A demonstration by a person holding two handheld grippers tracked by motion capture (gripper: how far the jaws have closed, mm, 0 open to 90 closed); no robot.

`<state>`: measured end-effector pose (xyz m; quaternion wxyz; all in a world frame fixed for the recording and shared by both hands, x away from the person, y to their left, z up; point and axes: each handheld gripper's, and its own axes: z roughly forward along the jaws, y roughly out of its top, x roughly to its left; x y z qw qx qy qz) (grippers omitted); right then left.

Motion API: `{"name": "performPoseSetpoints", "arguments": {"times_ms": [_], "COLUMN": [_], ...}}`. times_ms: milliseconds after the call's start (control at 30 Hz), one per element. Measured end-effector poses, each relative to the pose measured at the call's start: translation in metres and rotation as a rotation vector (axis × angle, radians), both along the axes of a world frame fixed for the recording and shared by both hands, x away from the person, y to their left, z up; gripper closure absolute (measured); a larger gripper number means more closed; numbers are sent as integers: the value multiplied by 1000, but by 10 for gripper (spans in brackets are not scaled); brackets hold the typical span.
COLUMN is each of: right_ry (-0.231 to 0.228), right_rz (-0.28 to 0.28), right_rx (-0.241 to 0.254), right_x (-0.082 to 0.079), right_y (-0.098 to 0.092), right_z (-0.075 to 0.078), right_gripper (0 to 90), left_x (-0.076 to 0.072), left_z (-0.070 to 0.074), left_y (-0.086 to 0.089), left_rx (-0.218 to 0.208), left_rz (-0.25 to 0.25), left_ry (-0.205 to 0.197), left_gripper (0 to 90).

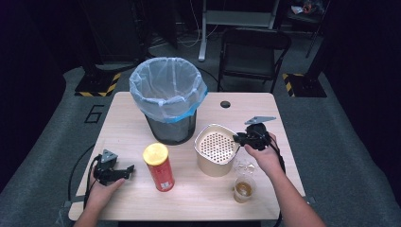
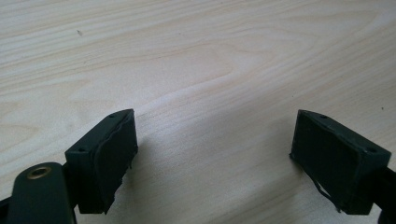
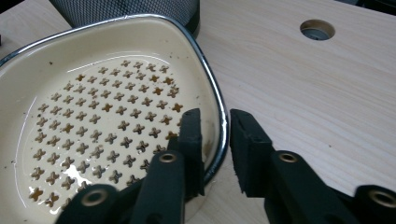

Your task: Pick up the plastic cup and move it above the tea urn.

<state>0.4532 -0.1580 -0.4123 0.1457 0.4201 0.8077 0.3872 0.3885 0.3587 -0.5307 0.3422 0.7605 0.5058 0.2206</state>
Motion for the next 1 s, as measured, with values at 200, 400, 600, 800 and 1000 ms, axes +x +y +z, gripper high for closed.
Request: {"name": "performPoseSetpoints", "arguments": {"times_ms": [200, 400, 600, 800, 1000], "right_ry": [-13, -12, -11, -44, -137], "right_rz": [0, 16, 33, 36, 51], "right_rx": [-30, -34, -13, 24, 31], "right_x": [1, -11, -23, -42, -73], "right_y": [5, 7, 7, 5, -8], "right_z": [0, 0, -1, 4, 14], "right_gripper": [783, 786, 785, 558, 398], "left_x": [0, 0, 0, 0, 0], "left_z": [1, 1, 1, 0, 0], "left_y": [0, 0, 1, 0, 0], "left_rx": [4, 4, 4, 3, 2], "left_rz": [-8, -8, -9, -6, -4], "left_ry": [7, 7, 7, 3, -1], "left_gripper": [140, 140, 140, 140, 140]}}
